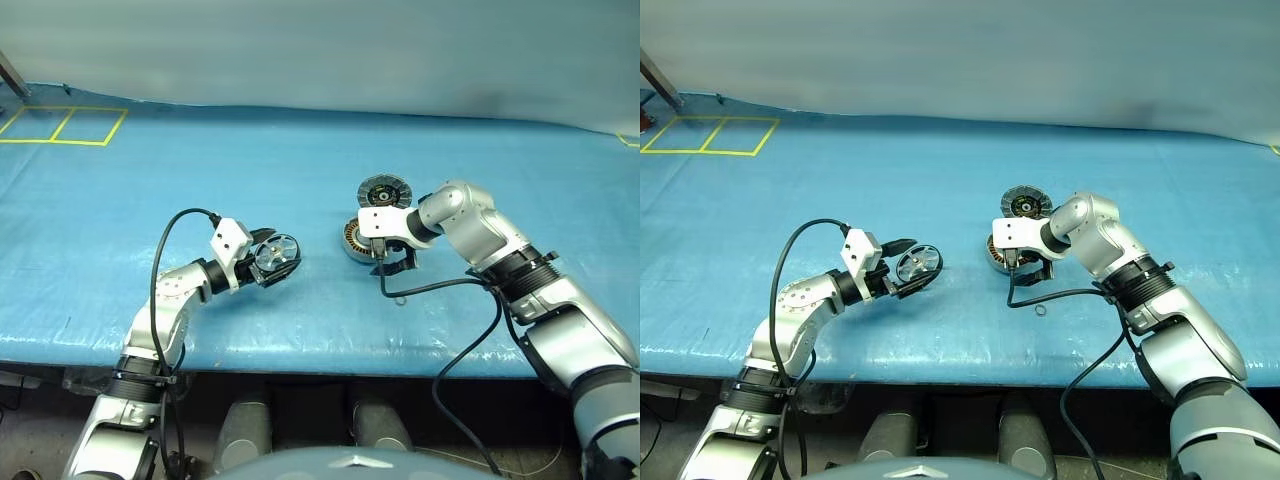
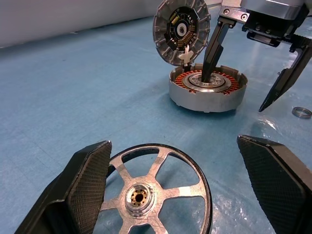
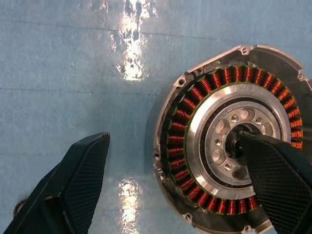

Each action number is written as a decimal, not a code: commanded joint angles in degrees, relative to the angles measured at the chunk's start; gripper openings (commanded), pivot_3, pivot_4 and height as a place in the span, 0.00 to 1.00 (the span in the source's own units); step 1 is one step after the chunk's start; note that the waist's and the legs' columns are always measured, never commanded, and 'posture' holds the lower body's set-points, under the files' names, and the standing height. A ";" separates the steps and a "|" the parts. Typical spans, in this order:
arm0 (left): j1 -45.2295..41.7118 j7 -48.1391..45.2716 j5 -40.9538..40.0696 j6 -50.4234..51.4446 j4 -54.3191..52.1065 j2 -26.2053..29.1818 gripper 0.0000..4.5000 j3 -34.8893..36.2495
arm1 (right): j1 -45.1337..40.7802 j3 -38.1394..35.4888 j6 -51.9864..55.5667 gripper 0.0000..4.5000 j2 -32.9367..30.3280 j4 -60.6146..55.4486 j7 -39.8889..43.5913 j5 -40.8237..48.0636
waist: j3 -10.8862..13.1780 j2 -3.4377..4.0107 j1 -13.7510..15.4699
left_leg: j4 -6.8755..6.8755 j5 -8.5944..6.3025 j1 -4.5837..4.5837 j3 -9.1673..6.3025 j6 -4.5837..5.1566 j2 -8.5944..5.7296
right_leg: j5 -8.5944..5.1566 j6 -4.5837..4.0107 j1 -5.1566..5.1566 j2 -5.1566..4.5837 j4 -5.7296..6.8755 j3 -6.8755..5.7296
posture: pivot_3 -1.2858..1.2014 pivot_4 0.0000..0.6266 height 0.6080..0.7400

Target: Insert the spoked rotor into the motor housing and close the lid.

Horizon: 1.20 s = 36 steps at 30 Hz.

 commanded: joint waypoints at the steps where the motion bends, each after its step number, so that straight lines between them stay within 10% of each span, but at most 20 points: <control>1: 0.04 -0.18 0.16 -0.88 -2.14 0.66 1.00 0.55 | -1.57 -1.54 -0.77 0.86 0.33 1.47 0.07 -0.65 | 0.00 0.00 0.01 | 0.00 0.00 0.00 0.00 0.00 0.00 | 0.00 0.00 0.00 0.00 0.00 0.00 | 0.52 0.24 1.00; 7: 0.33 -0.05 0.12 -0.93 -2.30 0.89 1.00 0.68 | -1.94 -1.65 -1.46 0.48 0.95 2.89 0.09 -1.32 | -0.04 -0.06 0.00 | -0.01 0.00 0.04 -0.01 0.00 0.00 | 0.00 0.00 0.04 0.00 0.00 0.00 | 0.52 0.24 1.00; 36: 3.21 1.17 -0.25 0.17 -4.09 3.82 1.00 1.94 | 11.75 1.61 8.30 0.46 4.12 -24.82 1.95 -0.53 | -0.08 -0.13 -0.66 | -0.18 0.02 0.20 -0.01 -0.06 0.03 | -0.07 -0.08 0.06 0.03 0.06 -0.01 | 0.52 0.24 1.00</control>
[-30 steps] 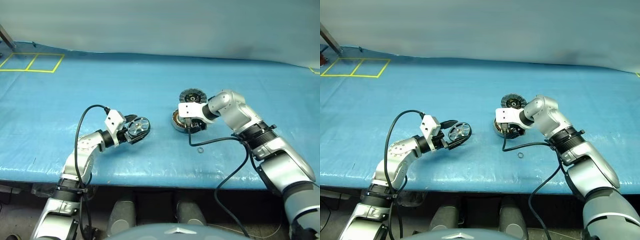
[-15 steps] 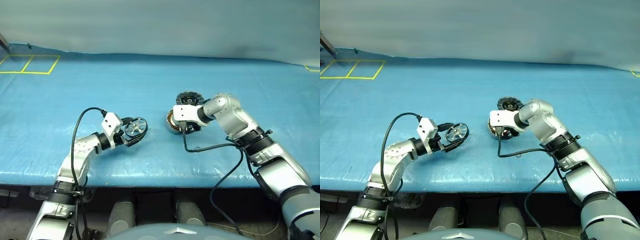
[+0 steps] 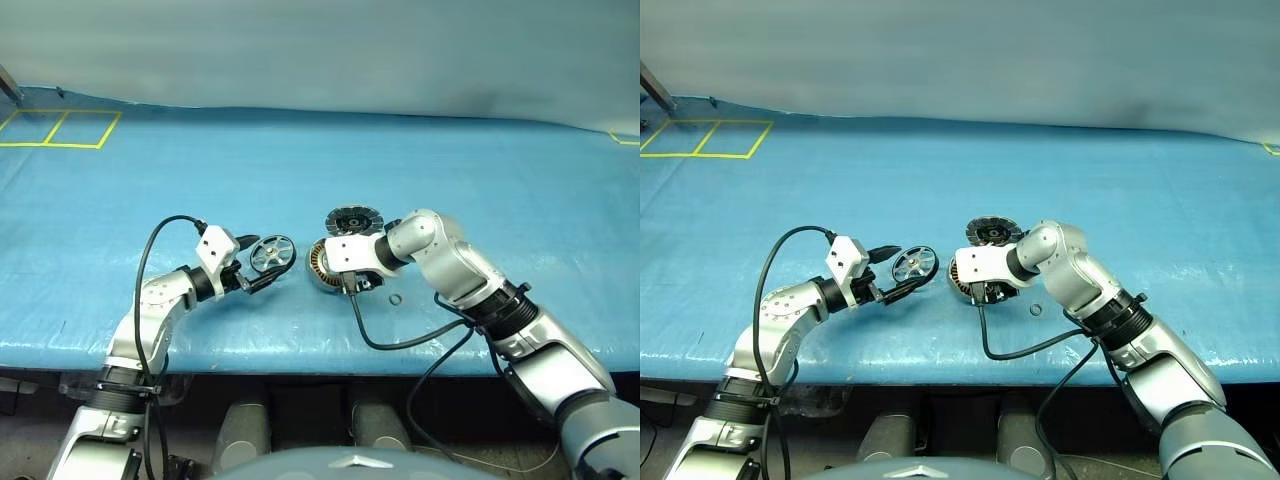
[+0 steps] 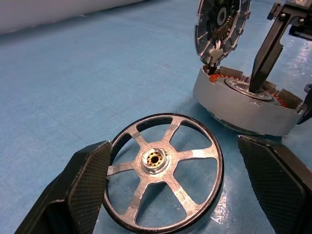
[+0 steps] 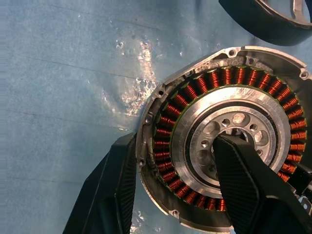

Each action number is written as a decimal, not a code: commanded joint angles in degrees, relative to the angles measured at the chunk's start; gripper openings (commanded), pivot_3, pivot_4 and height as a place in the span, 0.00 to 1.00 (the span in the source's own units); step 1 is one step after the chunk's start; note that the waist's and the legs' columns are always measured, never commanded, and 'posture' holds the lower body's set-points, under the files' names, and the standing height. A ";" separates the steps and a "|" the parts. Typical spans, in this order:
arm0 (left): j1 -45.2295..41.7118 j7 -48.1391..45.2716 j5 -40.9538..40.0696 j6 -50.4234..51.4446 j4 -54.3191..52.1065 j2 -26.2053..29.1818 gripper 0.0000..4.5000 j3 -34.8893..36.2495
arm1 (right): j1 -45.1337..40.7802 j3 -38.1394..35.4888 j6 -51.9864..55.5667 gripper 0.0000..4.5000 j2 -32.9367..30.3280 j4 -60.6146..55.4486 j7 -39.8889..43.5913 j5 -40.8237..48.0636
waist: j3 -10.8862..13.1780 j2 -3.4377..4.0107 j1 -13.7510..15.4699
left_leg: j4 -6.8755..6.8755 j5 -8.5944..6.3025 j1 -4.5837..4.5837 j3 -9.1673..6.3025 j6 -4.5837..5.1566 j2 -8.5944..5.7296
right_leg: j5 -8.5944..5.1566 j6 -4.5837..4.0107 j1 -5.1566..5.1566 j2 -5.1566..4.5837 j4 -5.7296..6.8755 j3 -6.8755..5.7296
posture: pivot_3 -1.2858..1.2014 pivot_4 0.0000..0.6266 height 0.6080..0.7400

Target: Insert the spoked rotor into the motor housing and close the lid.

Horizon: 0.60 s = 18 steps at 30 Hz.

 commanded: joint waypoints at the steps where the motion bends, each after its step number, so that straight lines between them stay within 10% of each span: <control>1: -0.16 0.21 -0.15 -0.06 -2.52 0.08 1.00 0.66 | 1.50 1.81 0.54 0.46 -0.08 -1.74 1.58 0.67 | -0.02 -0.04 0.00 | 0.00 0.00 0.01 0.00 0.00 0.00 | 0.00 0.00 0.01 0.00 0.00 0.00 | 0.52 0.24 1.00; 5: -0.55 0.34 -0.06 -0.06 -2.31 -0.08 1.00 0.40 | 2.17 2.14 -0.01 0.46 0.29 -1.01 0.86 0.40 | -0.08 -0.13 0.00 | 0.00 0.00 0.08 0.01 0.00 0.00 | -0.03 0.05 0.07 0.00 0.00 0.00 | 0.52 0.24 1.00; 12: -0.67 0.45 -0.06 0.10 -2.58 -0.23 1.00 0.19 | 3.54 -0.18 1.14 0.96 1.74 -4.74 -1.05 2.16 | -0.14 -0.23 0.09 | -0.01 0.00 0.15 0.01 -0.01 0.01 | -0.10 0.10 0.12 0.00 0.00 0.00 | 0.52 0.24 1.00; 18: -0.93 0.25 -0.09 0.38 -2.62 -0.94 1.00 -0.61 | 3.86 -2.62 2.01 0.96 1.54 -8.01 -4.22 2.88 | -0.13 -0.23 0.00 | -0.03 0.01 0.13 0.03 -0.03 0.03 | -0.10 0.10 0.06 -0.01 0.02 0.00 | 0.52 0.24 1.00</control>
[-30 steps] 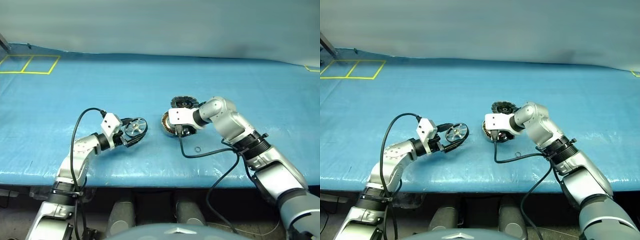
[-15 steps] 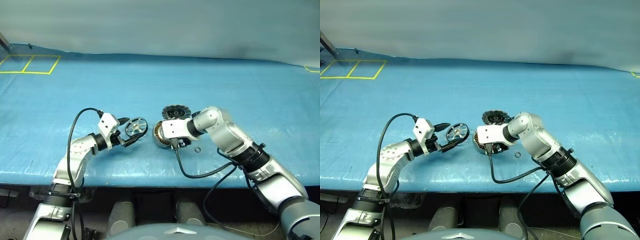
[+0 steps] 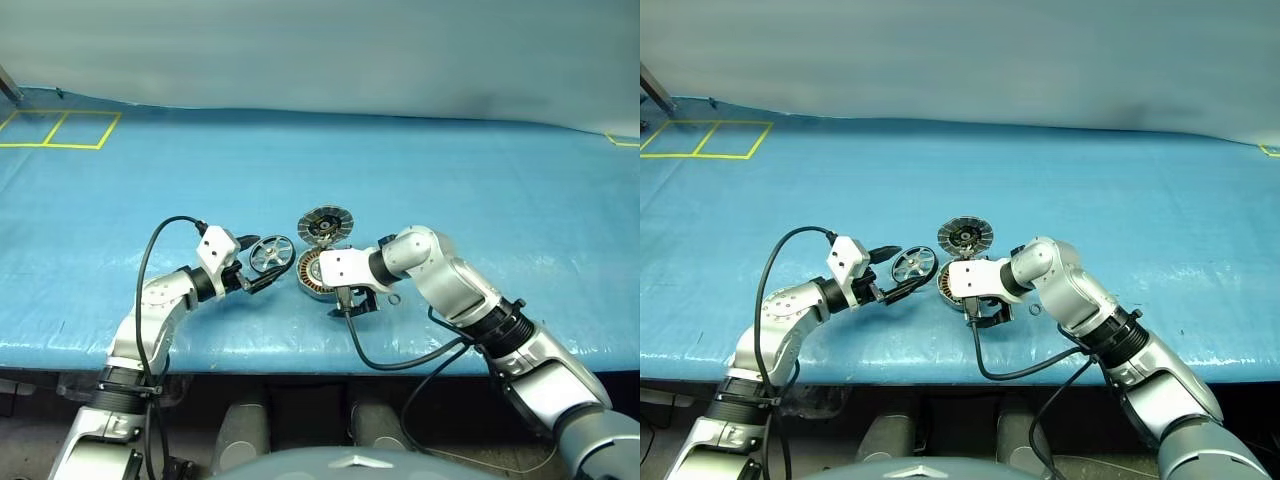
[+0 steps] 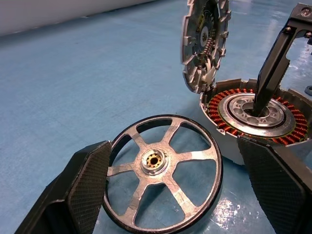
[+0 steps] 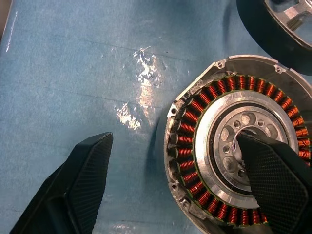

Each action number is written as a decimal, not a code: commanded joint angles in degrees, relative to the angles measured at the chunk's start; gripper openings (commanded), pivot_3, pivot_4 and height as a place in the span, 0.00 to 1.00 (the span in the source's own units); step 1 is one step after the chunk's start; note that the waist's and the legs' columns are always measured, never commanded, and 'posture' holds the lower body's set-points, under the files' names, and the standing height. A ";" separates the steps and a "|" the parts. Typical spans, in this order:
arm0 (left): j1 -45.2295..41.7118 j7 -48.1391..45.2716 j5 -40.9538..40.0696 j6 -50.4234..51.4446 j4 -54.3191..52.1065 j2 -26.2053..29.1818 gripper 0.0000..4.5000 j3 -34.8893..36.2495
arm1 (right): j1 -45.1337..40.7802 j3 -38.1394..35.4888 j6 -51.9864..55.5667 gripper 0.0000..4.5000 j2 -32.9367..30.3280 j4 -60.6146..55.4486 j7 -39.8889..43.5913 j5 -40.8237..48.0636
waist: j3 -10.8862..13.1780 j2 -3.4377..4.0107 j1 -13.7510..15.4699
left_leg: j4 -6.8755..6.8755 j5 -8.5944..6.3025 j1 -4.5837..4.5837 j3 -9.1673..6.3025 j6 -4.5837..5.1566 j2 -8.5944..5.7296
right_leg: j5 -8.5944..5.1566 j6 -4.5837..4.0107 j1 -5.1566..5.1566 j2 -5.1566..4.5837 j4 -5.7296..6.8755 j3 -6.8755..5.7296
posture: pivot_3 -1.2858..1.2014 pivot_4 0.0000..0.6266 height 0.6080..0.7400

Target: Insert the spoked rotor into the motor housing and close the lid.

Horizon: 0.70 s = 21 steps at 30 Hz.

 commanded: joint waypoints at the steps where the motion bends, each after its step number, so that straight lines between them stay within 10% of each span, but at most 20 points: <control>1: -0.93 -0.21 -0.12 0.22 -2.59 -0.30 1.00 -0.27 | -0.18 -3.42 1.12 0.96 0.10 -4.94 -1.89 1.86 | 0.00 -0.01 0.02 | 0.00 0.00 -0.01 0.00 0.00 0.00 | 0.00 -0.01 0.00 0.00 0.00 0.00 | 0.52 0.24 1.00; 21: -1.39 -6.09 -2.06 -0.23 -1.22 -0.29 1.00 -0.60 | 23.32 -30.40 7.03 0.96 1.93 -19.35 -22.64 15.75 | -0.01 -0.06 0.90 | -0.03 -0.01 -0.12 -0.02 -0.01 -0.01 | -0.07 0.06 -0.06 -0.02 -0.06 -0.02 | 0.52 0.24 1.00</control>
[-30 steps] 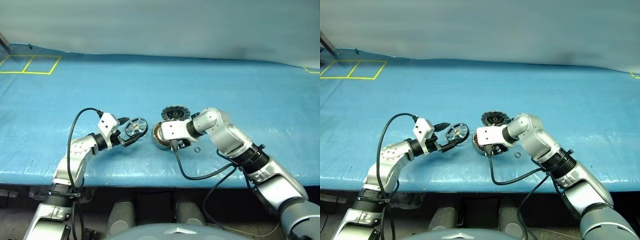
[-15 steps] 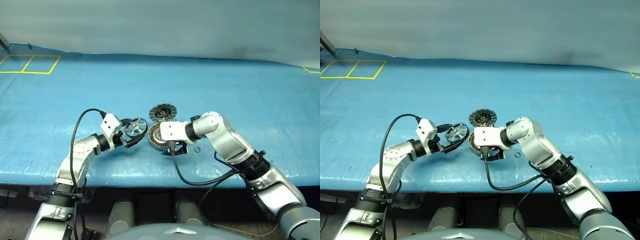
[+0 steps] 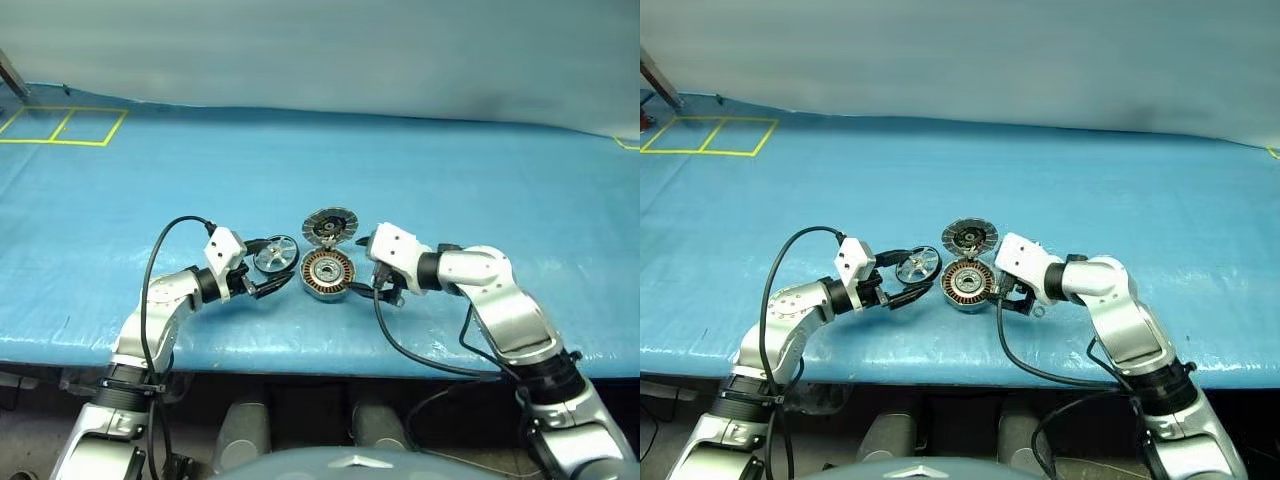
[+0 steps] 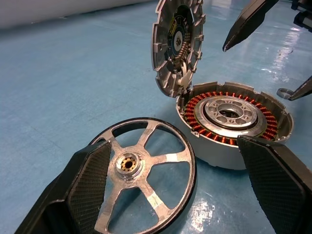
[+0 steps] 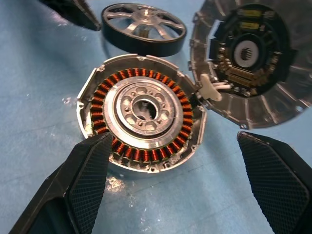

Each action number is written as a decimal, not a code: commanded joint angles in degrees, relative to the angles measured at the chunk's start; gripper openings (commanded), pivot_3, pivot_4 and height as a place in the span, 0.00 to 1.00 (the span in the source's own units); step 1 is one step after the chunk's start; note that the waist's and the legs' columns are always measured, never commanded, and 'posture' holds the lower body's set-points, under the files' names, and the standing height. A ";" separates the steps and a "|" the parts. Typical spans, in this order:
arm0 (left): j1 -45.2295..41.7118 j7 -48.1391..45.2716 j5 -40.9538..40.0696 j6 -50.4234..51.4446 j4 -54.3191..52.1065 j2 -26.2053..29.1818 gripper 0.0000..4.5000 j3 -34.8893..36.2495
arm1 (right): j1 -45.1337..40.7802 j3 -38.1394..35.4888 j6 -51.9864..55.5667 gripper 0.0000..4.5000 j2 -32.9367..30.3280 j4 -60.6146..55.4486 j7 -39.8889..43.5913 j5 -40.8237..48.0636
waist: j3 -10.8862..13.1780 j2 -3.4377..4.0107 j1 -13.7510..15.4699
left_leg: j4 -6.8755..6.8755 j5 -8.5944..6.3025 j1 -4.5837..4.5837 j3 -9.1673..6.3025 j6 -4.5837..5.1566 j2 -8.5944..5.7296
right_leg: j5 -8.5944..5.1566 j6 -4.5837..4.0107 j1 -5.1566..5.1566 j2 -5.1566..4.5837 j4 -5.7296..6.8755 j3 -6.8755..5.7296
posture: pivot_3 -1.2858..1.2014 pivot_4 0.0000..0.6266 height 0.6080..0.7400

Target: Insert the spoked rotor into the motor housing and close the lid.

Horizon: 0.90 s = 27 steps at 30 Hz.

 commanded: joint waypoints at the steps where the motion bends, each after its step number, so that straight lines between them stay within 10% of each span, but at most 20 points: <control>1: -0.56 -1.49 -1.00 -1.07 -1.04 -0.08 1.00 0.24 | 5.30 -7.57 -1.23 0.96 2.22 -3.91 -4.89 4.52 | 0.00 0.00 0.02 | 0.00 0.00 0.01 0.00 0.00 0.00 | -0.01 0.02 0.02 0.00 -0.01 -0.01 | 0.52 0.24 1.00; 27: -0.71 -6.62 -1.73 -5.06 0.58 -1.16 1.00 0.33 | 24.70 -13.25 -11.58 0.96 6.66 2.09 -16.65 10.98 | -0.01 -0.01 -0.18 | 0.01 0.00 0.05 0.01 0.00 0.02 | -0.03 0.04 0.03 -0.02 -0.01 0.01 | 0.52 0.24 1.00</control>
